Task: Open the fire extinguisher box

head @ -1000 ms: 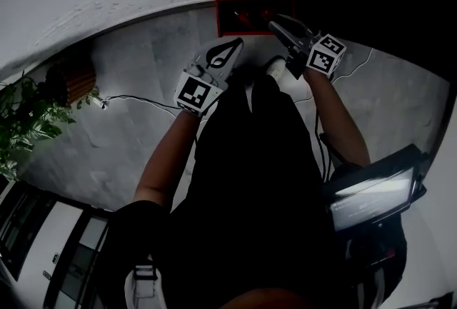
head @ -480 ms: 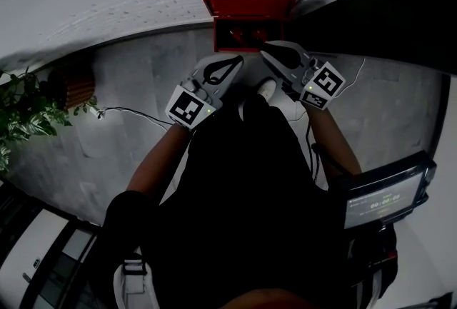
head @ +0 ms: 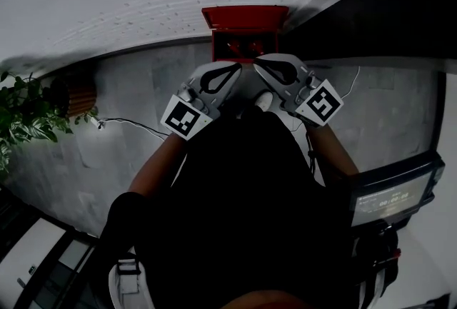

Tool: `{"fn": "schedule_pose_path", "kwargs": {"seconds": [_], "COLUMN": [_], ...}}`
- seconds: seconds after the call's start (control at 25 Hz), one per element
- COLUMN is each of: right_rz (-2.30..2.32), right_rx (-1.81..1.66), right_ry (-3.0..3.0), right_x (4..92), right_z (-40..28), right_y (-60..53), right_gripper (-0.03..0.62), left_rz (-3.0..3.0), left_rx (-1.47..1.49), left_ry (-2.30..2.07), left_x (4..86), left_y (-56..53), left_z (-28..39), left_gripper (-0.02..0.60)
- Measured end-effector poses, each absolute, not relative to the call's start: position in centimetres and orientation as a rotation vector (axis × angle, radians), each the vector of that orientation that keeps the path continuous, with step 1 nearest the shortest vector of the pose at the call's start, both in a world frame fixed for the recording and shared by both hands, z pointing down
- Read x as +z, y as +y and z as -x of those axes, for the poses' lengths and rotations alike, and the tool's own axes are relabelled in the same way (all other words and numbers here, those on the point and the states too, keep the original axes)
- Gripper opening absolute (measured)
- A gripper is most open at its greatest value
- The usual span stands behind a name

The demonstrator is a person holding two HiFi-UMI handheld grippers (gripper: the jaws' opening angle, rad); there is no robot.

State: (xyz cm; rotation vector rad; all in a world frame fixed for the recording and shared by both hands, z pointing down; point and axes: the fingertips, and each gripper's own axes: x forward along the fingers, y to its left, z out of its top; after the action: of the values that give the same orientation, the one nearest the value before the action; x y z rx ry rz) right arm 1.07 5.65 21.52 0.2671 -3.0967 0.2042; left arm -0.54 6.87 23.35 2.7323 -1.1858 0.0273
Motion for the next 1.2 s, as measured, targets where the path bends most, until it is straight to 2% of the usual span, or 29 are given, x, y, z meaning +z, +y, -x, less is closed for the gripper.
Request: {"fn": "schedule_pose_path", "kwargs": {"seconds": [0.36, 1.2], "right_rz": [-0.278, -0.326], "right_rx": [0.119, 0.159], "right_ry": [-3.084, -3.090], "right_x": [21.0, 22.1], "right_z": [-0.4, -0.8], "right_y": [6.7, 6.8], "right_gripper": [0.009, 0.009], "left_rz": [-2.753, -2.739], "left_rx": [0.010, 0.008], "left_ry": [-1.200, -1.204], "left_x": [22.2, 22.7], "left_y": [6.8, 7.2], "left_z": [0.4, 0.7], "left_gripper": [0.002, 0.002]}}
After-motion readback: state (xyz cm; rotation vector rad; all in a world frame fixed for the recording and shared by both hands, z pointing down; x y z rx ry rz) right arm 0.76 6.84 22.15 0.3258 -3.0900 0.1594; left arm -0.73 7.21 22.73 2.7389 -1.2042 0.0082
